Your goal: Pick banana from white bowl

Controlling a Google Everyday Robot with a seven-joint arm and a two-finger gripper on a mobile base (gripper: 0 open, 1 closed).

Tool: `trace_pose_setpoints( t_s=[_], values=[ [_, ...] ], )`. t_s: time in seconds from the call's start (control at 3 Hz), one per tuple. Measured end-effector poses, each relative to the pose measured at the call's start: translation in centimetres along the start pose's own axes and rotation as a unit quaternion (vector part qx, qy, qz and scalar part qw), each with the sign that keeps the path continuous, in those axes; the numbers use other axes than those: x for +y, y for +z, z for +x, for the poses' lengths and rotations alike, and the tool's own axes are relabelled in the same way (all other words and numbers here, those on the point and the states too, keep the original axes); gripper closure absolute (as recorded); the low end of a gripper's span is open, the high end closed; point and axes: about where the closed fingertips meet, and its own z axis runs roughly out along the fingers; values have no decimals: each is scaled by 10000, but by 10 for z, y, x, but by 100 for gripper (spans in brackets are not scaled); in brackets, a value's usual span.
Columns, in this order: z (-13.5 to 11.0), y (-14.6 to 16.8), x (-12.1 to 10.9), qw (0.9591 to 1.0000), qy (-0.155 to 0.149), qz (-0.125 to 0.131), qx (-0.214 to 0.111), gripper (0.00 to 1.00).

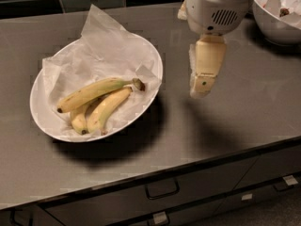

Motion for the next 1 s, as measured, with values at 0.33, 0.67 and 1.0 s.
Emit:
trace_pose_setpoints(
  t_s=[0.33, 0.67, 1.0],
  values=[
    [-14, -1, -5, 9998, -159, 95, -26, 0],
    [-44, 1, -12, 9989, -445, 150, -26, 0],
    [-76, 8, -24, 9966, -817, 101, -12, 0]
  ],
)
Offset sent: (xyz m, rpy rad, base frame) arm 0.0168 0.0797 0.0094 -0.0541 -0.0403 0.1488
